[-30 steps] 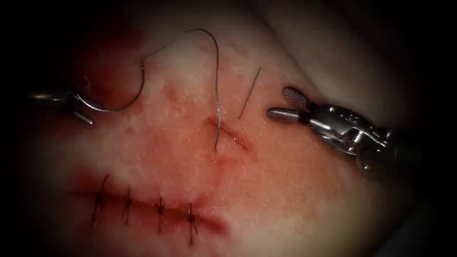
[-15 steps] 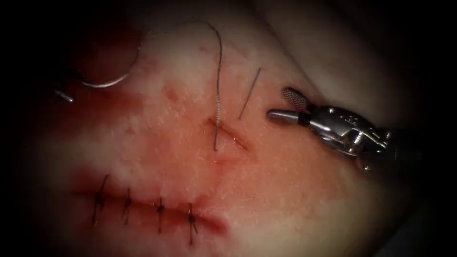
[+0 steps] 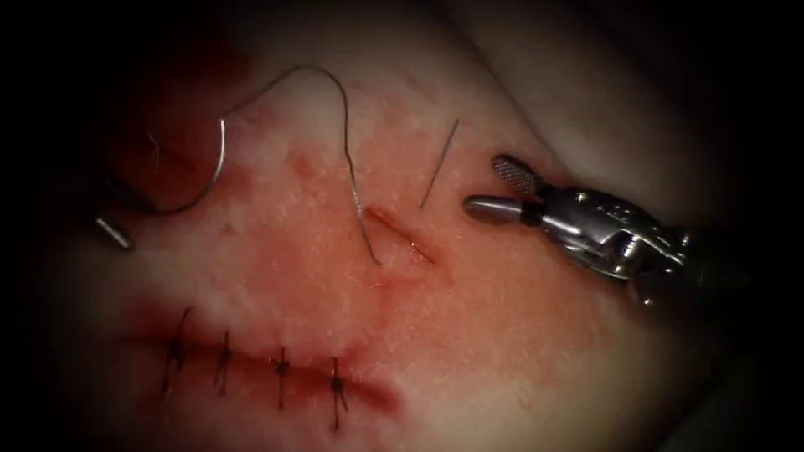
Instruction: Wound Closure
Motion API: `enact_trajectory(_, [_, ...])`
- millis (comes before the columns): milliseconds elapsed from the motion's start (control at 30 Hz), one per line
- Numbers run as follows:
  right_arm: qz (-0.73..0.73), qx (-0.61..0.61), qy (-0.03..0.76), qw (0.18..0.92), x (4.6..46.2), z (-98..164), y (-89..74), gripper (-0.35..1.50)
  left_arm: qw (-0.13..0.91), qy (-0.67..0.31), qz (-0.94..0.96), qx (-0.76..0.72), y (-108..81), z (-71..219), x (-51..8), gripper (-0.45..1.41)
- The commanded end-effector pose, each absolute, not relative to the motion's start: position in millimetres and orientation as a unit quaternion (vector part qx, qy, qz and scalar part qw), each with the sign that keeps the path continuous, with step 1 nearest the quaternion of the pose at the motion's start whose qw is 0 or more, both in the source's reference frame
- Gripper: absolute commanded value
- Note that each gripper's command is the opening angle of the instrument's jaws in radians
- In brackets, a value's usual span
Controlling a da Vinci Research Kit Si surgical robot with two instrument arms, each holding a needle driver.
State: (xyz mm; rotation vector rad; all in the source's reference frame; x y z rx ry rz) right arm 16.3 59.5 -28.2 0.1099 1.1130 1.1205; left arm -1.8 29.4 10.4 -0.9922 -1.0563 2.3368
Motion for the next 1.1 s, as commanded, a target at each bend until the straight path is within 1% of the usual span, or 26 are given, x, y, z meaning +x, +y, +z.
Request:
enact_trajectory(33, [0.495, 0.056, 0.504, 0.705, 17.8, -28.9, 59.2, 1.30, 0.198, -0.373, 0.833, -0.356, 29.0, 11.3, -2.5, 0.69])
enact_trajectory(100, [0.489, 0.069, 0.506, 0.707, 19.5, -30.4, 58.9, 1.26, 0.202, -0.364, 0.835, -0.359, 28.9, 12.5, -3.0, 0.69])
enact_trajectory(233, [0.477, 0.078, 0.513, 0.709, 22.1, -32.2, 58.5, 1.26, 0.205, -0.360, 0.838, -0.357, 28.1, 13.7, -3.1, 0.69])
enact_trajectory(267, [0.471, 0.084, 0.516, 0.710, 23.5, -32.9, 58.2, 1.25, 0.206, -0.358, 0.838, -0.356, 27.9, 14.1, -3.4, 0.68])
enact_trajectory(400, [0.462, 0.090, 0.521, 0.713, 25.7, -33.8, 57.8, 1.23, 0.212, -0.357, 0.834, -0.365, 27.7, 14.6, -4.0, 0.68])
enact_trajectory(433, [0.456, 0.092, 0.523, 0.714, 26.8, -33.9, 57.6, 1.23, 0.219, -0.354, 0.834, -0.363, 27.0, 15.7, -4.6, 0.68])
enact_trajectory(567, [0.446, 0.097, 0.532, 0.714, 28.5, -33.2, 57.1, 1.23, 0.225, -0.345, 0.847, -0.336, 24.6, 19.2, -5.1, 0.69])
enact_trajectory(667, [0.444, 0.097, 0.530, 0.716, 28.7, -32.8, 56.9, 1.23, 0.217, -0.325, 0.877, -0.278, 24.0, 19.2, -4.2, 0.70])
enact_trajectory(733, [0.444, 0.095, 0.530, 0.716, 28.6, -32.6, 56.9, 1.23, 0.209, -0.296, 0.908, -0.211, 24.1, 17.5, -3.0, 0.70])
enact_trajectory(867, [0.444, 0.096, 0.530, 0.716, 28.5, -32.5, 56.9, 1.23, 0.205, -0.247, 0.935, -0.152, 24.7, 15.0, -1.7, 0.70])
enact_trajectory(1100, [0.443, 0.095, 0.530, 0.717, 28.5, -32.3, 56.7, 1.23, 0.208, -0.211, 0.943, -0.153, 27.6, 10.7, 0.6, 0.72])
